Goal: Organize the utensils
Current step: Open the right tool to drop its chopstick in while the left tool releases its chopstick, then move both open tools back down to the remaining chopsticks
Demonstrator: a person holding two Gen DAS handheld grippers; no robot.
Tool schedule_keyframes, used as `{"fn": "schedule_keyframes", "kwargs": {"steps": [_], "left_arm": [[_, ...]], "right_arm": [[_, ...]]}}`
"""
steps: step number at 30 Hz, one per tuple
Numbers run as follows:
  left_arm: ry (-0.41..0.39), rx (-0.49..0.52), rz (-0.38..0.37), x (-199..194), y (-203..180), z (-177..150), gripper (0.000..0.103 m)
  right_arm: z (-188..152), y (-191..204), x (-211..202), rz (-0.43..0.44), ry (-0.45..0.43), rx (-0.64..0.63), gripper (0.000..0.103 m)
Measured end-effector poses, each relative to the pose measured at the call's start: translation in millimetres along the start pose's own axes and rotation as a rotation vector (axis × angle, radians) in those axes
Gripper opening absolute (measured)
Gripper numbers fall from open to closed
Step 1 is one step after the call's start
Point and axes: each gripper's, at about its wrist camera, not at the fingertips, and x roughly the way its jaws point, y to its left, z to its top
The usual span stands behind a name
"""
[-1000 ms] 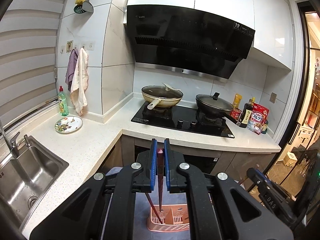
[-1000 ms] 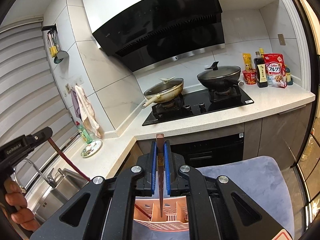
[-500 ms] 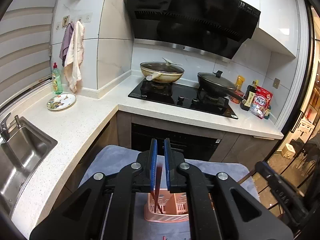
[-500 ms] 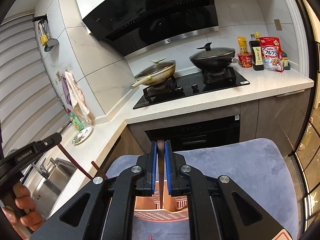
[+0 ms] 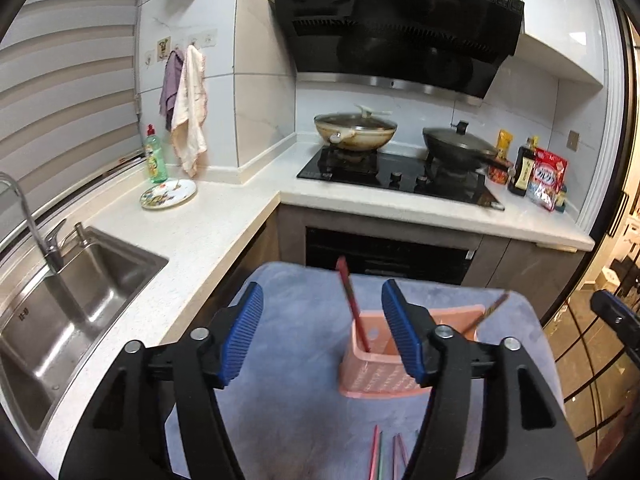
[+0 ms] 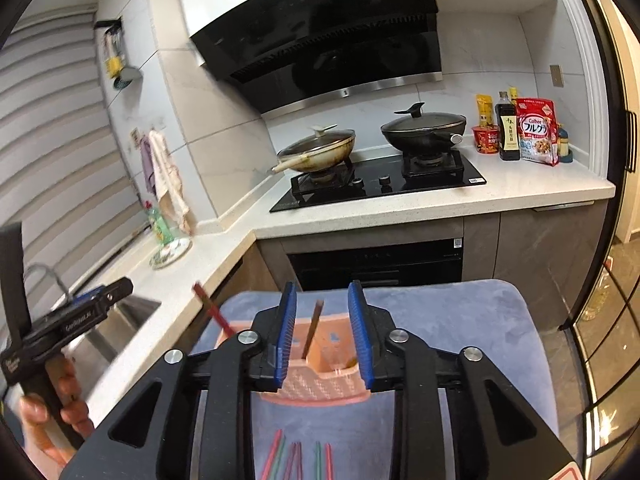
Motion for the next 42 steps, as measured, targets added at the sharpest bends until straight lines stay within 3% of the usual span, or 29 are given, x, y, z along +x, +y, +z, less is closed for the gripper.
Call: {"fn": "schedule_keyframes", "kwargs": {"steps": [6, 12, 26, 33, 42], "left_arm": [[0.091, 0.007, 0.011, -14, 14, -68, 0.061], [0.177, -0.013, -0.008, -22, 24, -130, 0.061], [0.255, -0.044, -0.036, -45, 34, -226, 0.061], [0.319, -0.042, -0.035, -43, 33, -258, 0.061], [0.357, -0.032, -0.034, -40, 31, -274, 0.061]], "right_arm": [[-72, 1, -32, -0.026, 0.083, -0.075, 0.031], [-136, -5, -42, -0.033, 0.18, -0.044, 0.032], [-262, 9, -37, -0.075, 0.347, -0.12, 0.032], [-291, 9, -27, -0.081, 0.409, -0.109, 0.031], [-302, 7, -24, -0.097, 0.42, -0.113, 0.023]]}}
